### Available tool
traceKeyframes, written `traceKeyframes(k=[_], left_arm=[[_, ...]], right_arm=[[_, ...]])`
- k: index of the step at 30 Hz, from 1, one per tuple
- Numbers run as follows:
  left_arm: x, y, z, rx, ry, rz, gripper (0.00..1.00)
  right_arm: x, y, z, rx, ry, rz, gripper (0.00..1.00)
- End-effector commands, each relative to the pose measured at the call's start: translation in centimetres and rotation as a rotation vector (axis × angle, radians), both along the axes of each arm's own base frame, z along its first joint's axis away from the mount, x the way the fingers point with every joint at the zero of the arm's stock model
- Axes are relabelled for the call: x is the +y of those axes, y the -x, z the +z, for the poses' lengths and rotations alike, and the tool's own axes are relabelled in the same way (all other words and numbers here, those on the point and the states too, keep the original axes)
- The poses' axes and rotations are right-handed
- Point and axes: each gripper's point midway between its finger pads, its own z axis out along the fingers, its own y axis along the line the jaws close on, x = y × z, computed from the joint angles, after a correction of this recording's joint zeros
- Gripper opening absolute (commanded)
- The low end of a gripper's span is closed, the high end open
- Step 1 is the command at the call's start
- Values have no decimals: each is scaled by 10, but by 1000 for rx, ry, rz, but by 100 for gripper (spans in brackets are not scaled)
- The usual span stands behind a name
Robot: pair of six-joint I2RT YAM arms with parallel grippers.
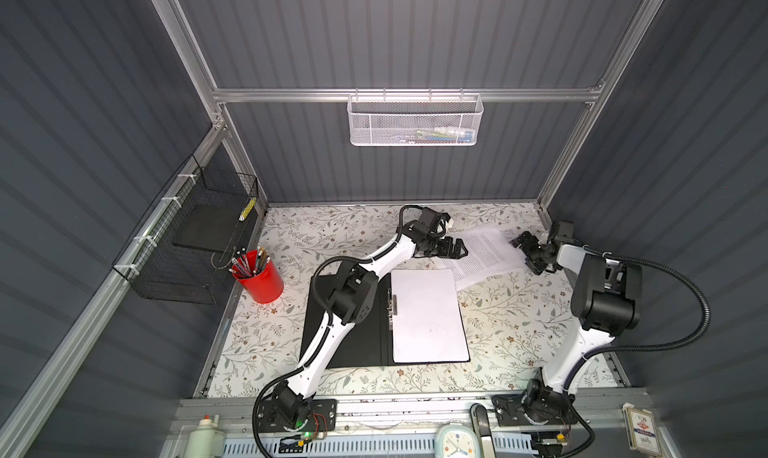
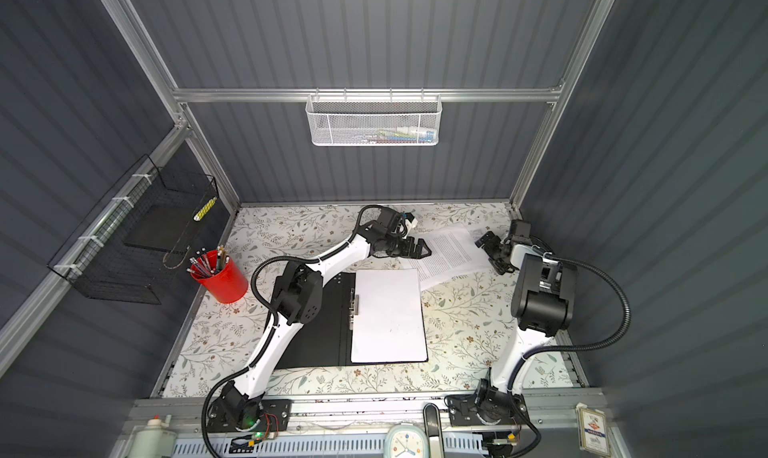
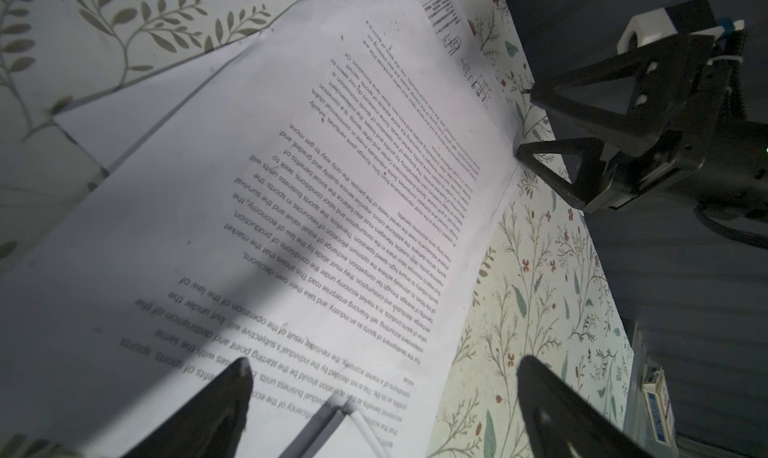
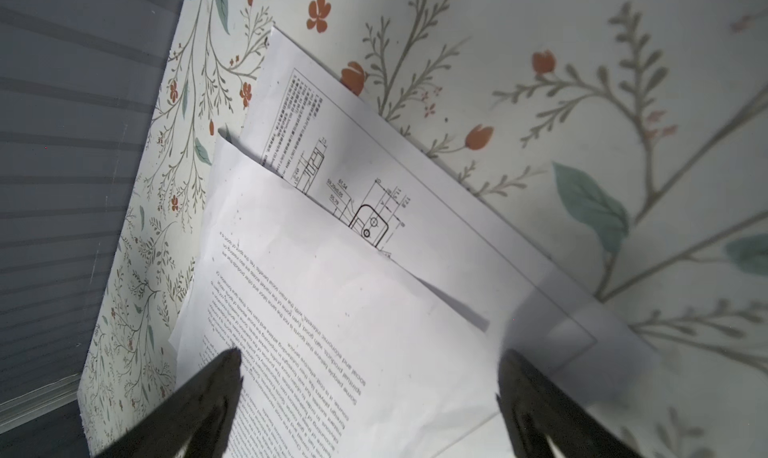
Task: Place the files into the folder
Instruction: 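Pinch a printed text sheet with the right gripper while the left gripper holds the pile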
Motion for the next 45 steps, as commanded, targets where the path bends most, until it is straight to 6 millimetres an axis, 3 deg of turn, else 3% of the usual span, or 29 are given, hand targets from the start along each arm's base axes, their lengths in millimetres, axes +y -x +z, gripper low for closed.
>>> traceKeyframes(k=[1, 13, 27, 38, 45], left_arm=[[-4, 6, -8, 36, -6, -17, 100], [8, 19, -52, 118, -98, -32, 100], [7, 23, -56, 131, -93, -46, 100], [7, 25, -58, 139, -92, -56, 100], [7, 25, -58, 144, -88, -54, 100]], right_arm=[[1, -9, 5, -25, -29, 0, 96], [17, -6, -7, 41, -148, 19, 94], [74, -1, -11, 9, -297, 130, 93], [116, 8, -2, -66, -361, 182, 91], [128, 11, 6, -108, -357, 188, 77]])
